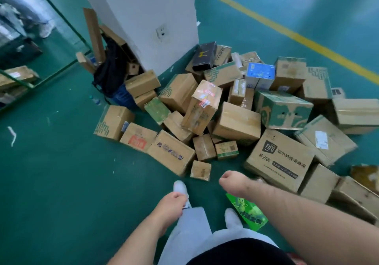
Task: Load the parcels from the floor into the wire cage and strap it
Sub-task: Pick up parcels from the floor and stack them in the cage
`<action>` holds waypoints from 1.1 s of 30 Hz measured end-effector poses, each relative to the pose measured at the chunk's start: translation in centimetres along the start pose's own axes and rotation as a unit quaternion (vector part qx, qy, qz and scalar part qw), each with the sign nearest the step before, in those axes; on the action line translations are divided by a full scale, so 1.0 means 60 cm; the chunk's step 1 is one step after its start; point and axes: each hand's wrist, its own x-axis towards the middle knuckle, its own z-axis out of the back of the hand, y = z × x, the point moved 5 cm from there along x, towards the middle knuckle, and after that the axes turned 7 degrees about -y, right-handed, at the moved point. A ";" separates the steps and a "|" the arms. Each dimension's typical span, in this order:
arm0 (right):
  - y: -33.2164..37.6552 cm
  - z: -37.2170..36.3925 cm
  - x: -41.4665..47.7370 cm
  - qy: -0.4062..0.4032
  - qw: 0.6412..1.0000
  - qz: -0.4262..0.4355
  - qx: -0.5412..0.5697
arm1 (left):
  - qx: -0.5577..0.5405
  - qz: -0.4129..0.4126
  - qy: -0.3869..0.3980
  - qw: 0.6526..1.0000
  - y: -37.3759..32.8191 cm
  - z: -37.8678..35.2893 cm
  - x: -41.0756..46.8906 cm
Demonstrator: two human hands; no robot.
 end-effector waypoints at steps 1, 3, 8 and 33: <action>0.009 -0.004 0.002 0.006 1.000 -0.007 -0.002 | 0.018 0.002 0.006 1.000 -0.004 0.011 0.021; 0.030 -0.004 0.009 0.011 1.000 -0.017 -0.013 | 0.051 -0.017 0.014 0.998 -0.031 0.037 0.070; 0.065 0.030 0.000 -0.051 0.994 -0.071 0.072 | 0.110 -0.103 0.016 0.988 -0.150 0.111 0.164; -0.209 0.147 0.441 -0.025 0.920 -0.267 0.284 | 0.206 0.050 0.069 0.975 -0.418 -0.153 0.513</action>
